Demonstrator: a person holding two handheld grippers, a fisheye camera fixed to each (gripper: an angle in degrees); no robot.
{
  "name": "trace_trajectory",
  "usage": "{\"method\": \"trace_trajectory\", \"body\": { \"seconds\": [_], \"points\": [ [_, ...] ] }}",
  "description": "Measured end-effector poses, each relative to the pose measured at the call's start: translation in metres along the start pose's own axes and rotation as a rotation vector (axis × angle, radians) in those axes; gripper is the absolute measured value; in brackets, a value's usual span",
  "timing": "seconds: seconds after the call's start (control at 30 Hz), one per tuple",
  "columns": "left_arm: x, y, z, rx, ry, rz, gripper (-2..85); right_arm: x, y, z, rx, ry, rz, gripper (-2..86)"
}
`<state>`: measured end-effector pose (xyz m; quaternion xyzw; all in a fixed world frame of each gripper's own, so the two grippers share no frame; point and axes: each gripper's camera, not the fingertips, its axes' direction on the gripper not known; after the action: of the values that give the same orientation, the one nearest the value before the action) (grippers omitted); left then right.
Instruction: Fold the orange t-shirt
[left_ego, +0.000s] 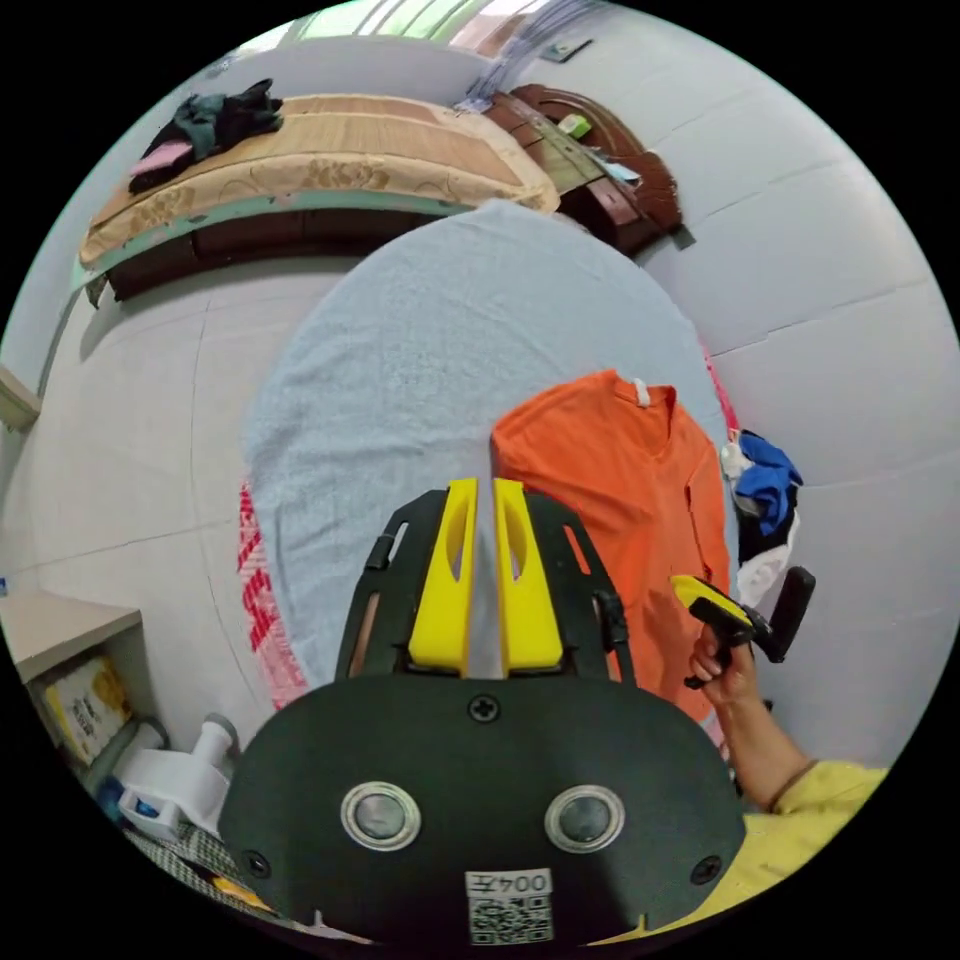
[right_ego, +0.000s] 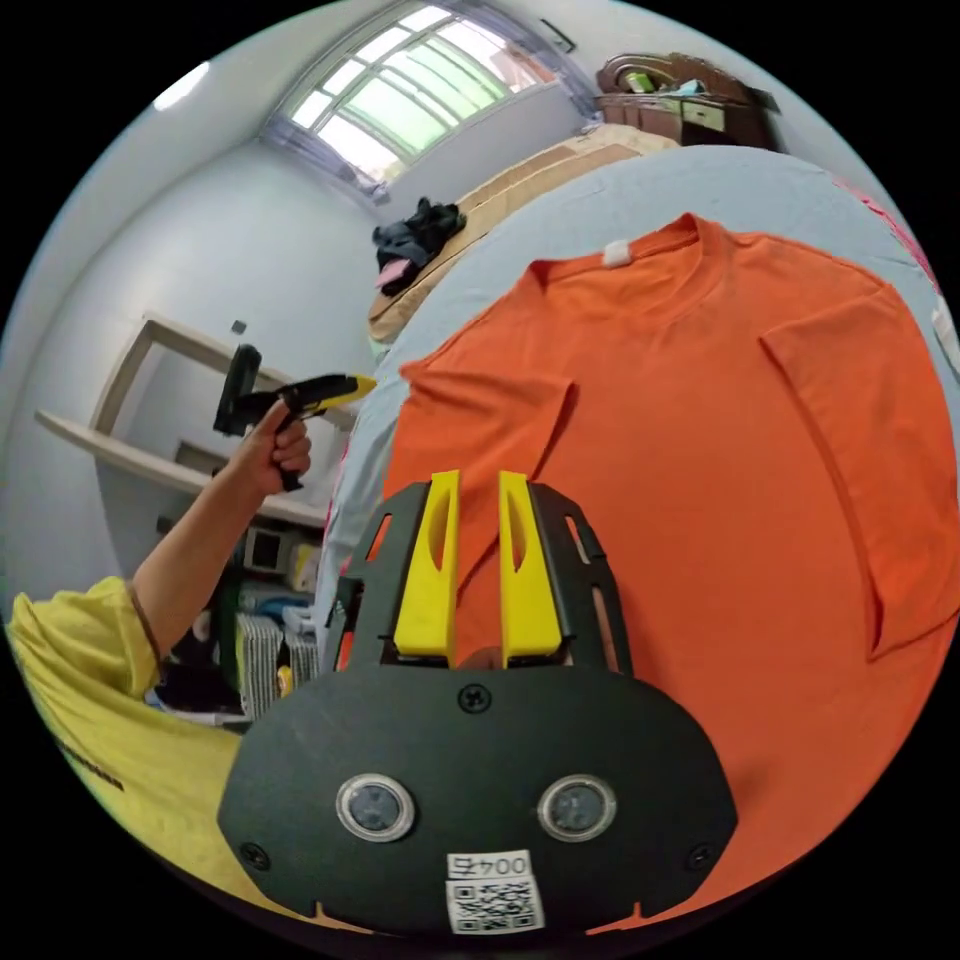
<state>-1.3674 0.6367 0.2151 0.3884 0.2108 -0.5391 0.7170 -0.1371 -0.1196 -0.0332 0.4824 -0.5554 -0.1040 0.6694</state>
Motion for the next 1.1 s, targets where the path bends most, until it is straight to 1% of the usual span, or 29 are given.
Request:
{"method": "trace_trajectory", "body": {
  "seconds": [0.03,0.07,0.1,0.13,0.2,0.3,0.37,0.4,0.53,0.6,0.7,0.83,0.93,1.03,1.1],
  "points": [
    [0.002,0.013,-0.005,0.005,0.034,0.024,3.1,-0.006,0.016,0.005,-0.027,-0.014,-0.008,7.6],
    [0.010,0.042,-0.012,0.009,0.106,0.084,3.2,-0.010,0.031,0.009,-0.051,-0.030,0.001,7.7],
    [0.021,0.074,-0.017,0.007,0.141,0.138,3.4,-0.011,0.038,0.011,-0.057,-0.039,0.012,7.7],
    [0.027,0.092,-0.019,0.003,0.140,0.156,3.5,-0.010,0.049,0.015,-0.066,-0.054,0.042,7.8],
    [0.056,0.160,-0.017,-0.001,0.062,0.261,4.2,-0.006,0.061,0.021,-0.081,-0.070,0.097,8.0],
    [0.089,0.220,-0.006,0.024,-0.085,0.340,6.2,0.001,0.070,0.027,-0.093,-0.088,0.172,8.4],
    [0.105,0.239,0.003,0.036,-0.166,0.376,7.0,0.000,0.070,0.028,-0.083,-0.083,0.180,8.7],
    [0.112,0.247,0.009,0.036,-0.206,0.395,7.3,0.000,0.070,0.028,-0.084,-0.080,0.179,8.8],
    [0.123,0.258,0.023,0.015,-0.238,0.437,7.7,0.006,0.066,0.028,-0.056,-0.110,0.211,9.3],
    [0.131,0.264,0.033,-0.009,-0.297,0.480,7.6,0.011,0.065,0.030,-0.042,-0.143,0.242,9.0],
    [0.136,0.269,0.044,-0.024,-0.335,0.521,6.8,0.016,0.059,0.034,-0.032,-0.174,0.275,7.9],
    [0.136,0.272,0.052,-0.045,-0.388,0.529,3.5,0.013,0.044,0.039,-0.089,-0.173,0.269,3.1],
    [0.122,0.280,0.043,-0.034,-0.341,0.490,2.1,0.000,0.037,0.020,-0.086,-0.141,0.232,2.4],
    [0.094,0.290,0.043,-0.051,-0.243,0.407,1.4,0.004,0.036,0.026,-0.143,-0.174,0.261,2.3],
    [0.075,0.294,0.045,-0.045,-0.155,0.322,1.1,0.010,0.036,0.038,-0.182,-0.149,0.280,2.3]
  ]
}}
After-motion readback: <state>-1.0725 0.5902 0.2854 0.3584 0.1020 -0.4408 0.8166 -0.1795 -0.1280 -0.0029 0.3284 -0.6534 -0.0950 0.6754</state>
